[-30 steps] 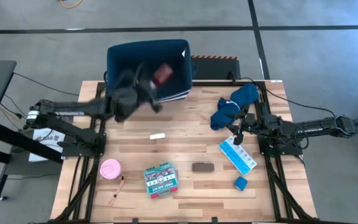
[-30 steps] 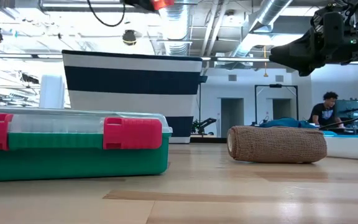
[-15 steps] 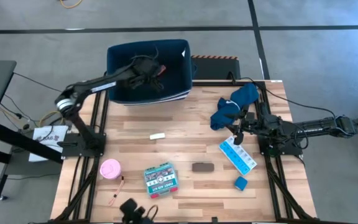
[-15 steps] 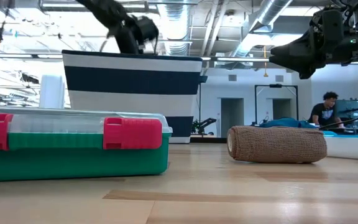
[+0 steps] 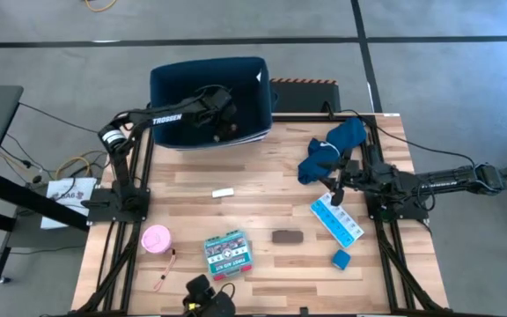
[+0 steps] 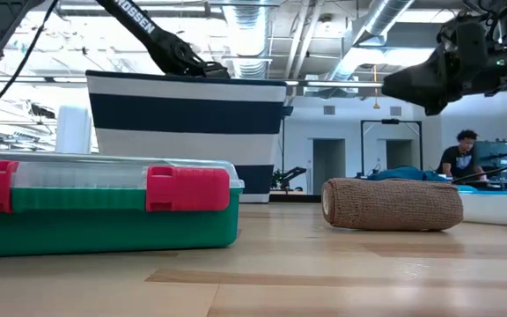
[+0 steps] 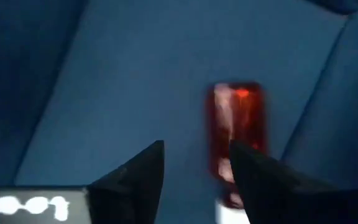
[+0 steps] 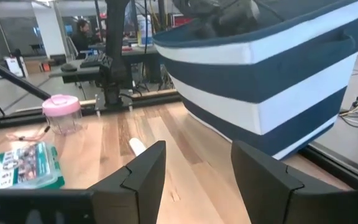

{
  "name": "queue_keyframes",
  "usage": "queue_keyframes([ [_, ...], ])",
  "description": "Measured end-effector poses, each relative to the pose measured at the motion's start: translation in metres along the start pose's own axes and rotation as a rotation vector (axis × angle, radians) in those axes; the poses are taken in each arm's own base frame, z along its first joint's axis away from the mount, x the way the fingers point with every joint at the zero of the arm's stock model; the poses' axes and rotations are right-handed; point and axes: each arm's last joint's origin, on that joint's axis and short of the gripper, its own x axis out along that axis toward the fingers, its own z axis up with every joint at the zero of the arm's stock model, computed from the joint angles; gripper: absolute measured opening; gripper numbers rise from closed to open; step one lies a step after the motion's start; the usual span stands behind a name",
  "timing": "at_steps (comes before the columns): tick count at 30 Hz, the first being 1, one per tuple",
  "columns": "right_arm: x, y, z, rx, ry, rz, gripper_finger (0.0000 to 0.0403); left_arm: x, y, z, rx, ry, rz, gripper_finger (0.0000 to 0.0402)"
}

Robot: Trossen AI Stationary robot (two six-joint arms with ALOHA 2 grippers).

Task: Pick & place medical supplies in basket/bin
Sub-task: Put the rolled brown bandage into the blue bin

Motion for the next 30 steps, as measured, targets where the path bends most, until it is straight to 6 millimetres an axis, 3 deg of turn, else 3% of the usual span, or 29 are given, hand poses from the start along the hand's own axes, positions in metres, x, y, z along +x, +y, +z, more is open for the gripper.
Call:
queue_keyframes([
  [3, 0.0, 0.0, 0.0, 0.0, -0.001, 0.0, 0.0175, -0.01, 0.004, 0.006, 0.005, 0.021, 0.02, 0.0177],
  [5, 0.0, 0.0, 0.001, 0.002, -0.012, 0.0, 0.0175, -0.027, 0.01, 0.018, 0.007, 0.015, 0.044, 0.0177],
  [12, -0.001, 0.001, 0.01, 0.001, -0.096, 0.006, 0.0175, -0.114, 0.021, 0.067, 0.006, -0.107, 0.06, 0.0178],
  [18, -0.003, 0.006, 0.025, 0.02, -0.213, 0.082, 0.0176, -0.189, 0.005, 0.094, 0.064, -0.302, -0.002, 0.0178],
  [24, 0.009, 0.021, 0.062, -0.05, -0.112, 0.154, 0.0194, -0.242, -0.023, 0.097, 0.132, -0.388, -0.076, 0.0178],
  [26, 0.017, 0.031, 0.07, -0.052, -0.023, 0.196, 0.0201, -0.251, -0.034, 0.092, 0.148, -0.364, -0.105, 0.0178],
  [30, 0.033, 0.061, 0.067, -0.054, 0.219, 0.297, 0.0214, -0.258, -0.057, 0.079, 0.189, -0.258, -0.16, 0.0178],
])
